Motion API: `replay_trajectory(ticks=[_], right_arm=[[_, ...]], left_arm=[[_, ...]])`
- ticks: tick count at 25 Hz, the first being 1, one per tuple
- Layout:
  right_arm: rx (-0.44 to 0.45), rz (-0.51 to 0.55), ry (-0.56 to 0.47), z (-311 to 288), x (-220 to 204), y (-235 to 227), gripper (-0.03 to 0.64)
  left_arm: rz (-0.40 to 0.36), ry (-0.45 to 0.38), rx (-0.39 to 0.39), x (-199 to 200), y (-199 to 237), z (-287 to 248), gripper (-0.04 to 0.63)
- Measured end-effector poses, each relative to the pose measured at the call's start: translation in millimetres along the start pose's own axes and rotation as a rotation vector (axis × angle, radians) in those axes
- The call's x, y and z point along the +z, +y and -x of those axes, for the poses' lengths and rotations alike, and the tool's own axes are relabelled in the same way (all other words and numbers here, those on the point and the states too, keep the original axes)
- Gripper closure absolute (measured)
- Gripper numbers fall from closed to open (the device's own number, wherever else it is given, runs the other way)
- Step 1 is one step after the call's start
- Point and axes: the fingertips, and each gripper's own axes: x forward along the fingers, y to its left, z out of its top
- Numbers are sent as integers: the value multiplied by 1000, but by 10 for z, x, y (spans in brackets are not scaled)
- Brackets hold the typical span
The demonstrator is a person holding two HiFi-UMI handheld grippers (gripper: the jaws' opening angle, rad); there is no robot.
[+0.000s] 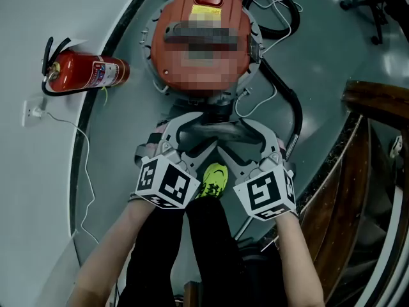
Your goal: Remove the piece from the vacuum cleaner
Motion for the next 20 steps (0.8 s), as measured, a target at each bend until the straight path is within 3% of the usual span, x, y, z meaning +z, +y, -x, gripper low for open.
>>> replay_trajectory(ticks=[9,20], right_arm=[[62,85,72,-159,-100,8,327],[112,129,126,-262,-154,17,327]], left_arm=[[-36,52,-37,-92,-18,-107,357],[-3,78,-76,-157,-35,-168,357]])
